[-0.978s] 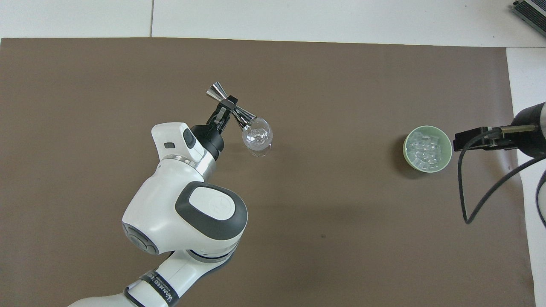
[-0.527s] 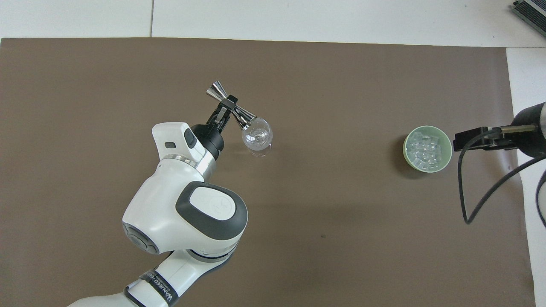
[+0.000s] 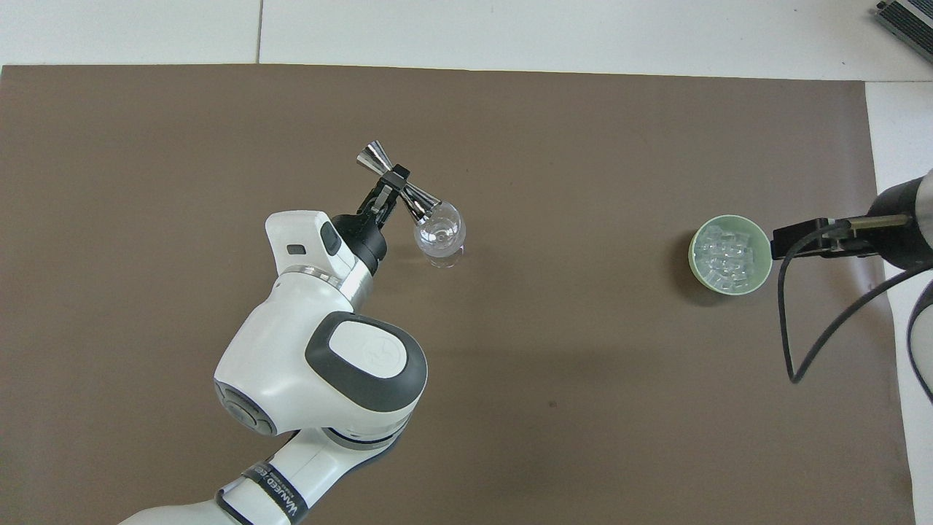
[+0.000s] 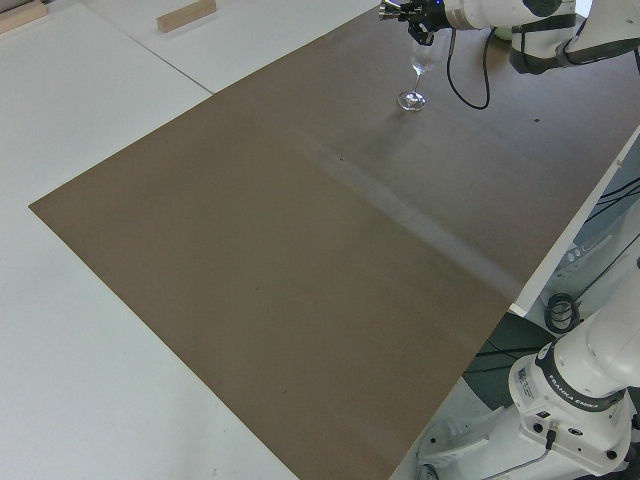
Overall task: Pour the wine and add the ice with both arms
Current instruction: 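Carry the jigger back with the left gripper while the right gripper enters the cup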
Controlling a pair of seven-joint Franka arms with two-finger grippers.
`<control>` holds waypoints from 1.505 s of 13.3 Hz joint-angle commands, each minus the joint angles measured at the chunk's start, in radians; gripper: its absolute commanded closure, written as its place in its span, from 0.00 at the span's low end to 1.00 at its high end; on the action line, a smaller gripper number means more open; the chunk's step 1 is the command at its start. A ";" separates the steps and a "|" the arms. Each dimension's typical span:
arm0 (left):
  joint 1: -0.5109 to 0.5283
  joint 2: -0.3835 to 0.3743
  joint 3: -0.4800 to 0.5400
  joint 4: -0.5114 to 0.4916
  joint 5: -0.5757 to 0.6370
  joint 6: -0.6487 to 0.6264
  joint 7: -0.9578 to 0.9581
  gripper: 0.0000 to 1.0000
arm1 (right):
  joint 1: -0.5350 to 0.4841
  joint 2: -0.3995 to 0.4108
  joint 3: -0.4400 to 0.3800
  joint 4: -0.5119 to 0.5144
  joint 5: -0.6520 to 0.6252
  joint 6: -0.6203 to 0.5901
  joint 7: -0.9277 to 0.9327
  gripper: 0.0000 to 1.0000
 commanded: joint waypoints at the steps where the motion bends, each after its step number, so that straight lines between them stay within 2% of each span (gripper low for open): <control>1: -0.012 0.005 0.005 0.026 -0.046 0.025 0.002 1.00 | -0.007 -0.034 0.005 -0.053 0.002 0.059 -0.007 0.00; 7: 0.054 -0.043 0.003 0.029 -0.209 -0.064 -0.137 1.00 | -0.025 -0.059 -0.002 -0.174 0.002 0.221 -0.015 0.00; 9: 0.077 -0.060 0.005 0.021 -0.242 -0.104 -0.208 1.00 | -0.029 -0.097 -0.002 -0.262 0.002 0.321 -0.007 0.00; 11: 0.114 -0.092 0.006 0.009 -0.250 -0.173 -0.356 1.00 | -0.044 -0.132 -0.004 -0.371 0.002 0.423 -0.003 0.00; 13: 0.157 -0.104 0.006 -0.005 -0.250 -0.224 -0.475 1.00 | -0.046 -0.158 -0.004 -0.433 0.002 0.490 0.016 0.00; 14: 0.178 -0.109 0.006 -0.008 -0.250 -0.236 -0.547 1.00 | -0.041 -0.155 -0.004 -0.451 0.002 0.504 0.064 0.00; 16: 0.215 -0.115 0.006 -0.013 -0.253 -0.265 -0.673 1.00 | -0.053 -0.094 -0.004 -0.471 0.001 0.528 0.091 0.00; 18: 0.249 -0.115 0.005 -0.014 -0.290 -0.271 -0.750 1.00 | -0.061 -0.091 -0.004 -0.517 0.002 0.615 0.089 0.13; 20: 0.280 -0.130 0.005 -0.031 -0.337 -0.305 -0.794 1.00 | -0.084 -0.080 -0.004 -0.562 0.002 0.654 0.096 0.18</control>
